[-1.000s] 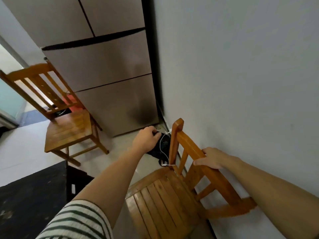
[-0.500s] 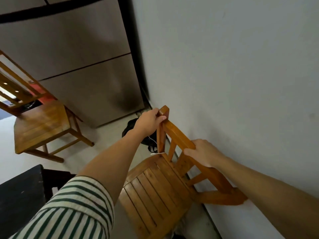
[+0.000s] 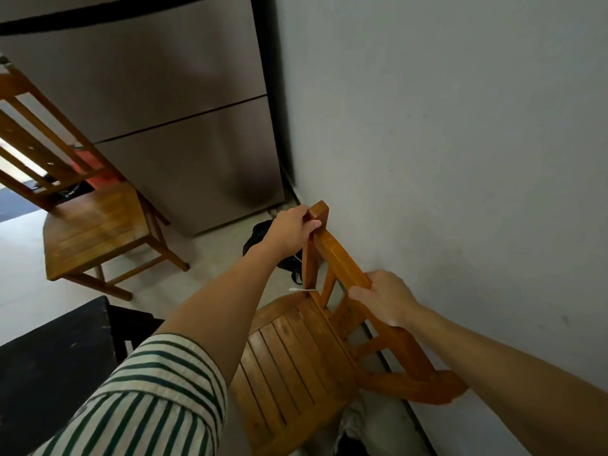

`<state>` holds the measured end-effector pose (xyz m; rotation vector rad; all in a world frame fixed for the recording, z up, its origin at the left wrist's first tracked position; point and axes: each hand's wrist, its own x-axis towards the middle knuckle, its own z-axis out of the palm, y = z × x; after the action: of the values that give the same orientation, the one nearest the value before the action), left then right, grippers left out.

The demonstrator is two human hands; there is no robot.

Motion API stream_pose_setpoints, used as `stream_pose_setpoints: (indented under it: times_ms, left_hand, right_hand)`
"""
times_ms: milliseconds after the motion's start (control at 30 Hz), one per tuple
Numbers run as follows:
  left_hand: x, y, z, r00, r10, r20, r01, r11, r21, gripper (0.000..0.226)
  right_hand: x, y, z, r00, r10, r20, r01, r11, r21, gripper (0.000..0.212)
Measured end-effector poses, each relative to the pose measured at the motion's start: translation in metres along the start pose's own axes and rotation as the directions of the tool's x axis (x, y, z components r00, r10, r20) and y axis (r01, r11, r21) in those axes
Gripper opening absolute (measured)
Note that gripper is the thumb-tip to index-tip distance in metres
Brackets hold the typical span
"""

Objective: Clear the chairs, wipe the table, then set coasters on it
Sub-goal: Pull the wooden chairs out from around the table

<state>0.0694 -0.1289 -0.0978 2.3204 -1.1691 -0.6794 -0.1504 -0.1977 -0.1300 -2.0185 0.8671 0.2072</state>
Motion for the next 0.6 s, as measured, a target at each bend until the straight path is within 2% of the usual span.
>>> stream_pose_setpoints:
  times_ms: [100,233,433,600]
  left_hand:
    - [-0.012,-0.014,-0.014,0.999,-0.024,-0.049,0.023,1.0,-0.009,0.023]
    - [-0.033,-0.054,-0.043,0.981,-0.147,-0.128,0.144,0.989,-0.035,0.027]
    - [-0.077,-0.13,-0.089,0.896,-0.347,-0.278,0.329,0.938,-0.11,0.025]
    - [-0.109,-0.18,-0.11,0.828,-0.429,-0.36,0.387,0.903,-0.186,0.024]
  right_hand:
    - [0.005,-0.016,0.005,0.999,-0.03,0.028,0.031,0.999,-0.008,0.039]
    - [0.028,-0.054,0.022,0.989,-0.107,0.106,0.115,0.991,-0.072,0.037]
    - [0.064,-0.124,0.07,0.953,-0.238,0.187,0.28,0.93,-0.239,0.04]
    - [0.075,-0.155,0.099,0.925,-0.28,0.258,0.365,0.842,-0.397,0.04]
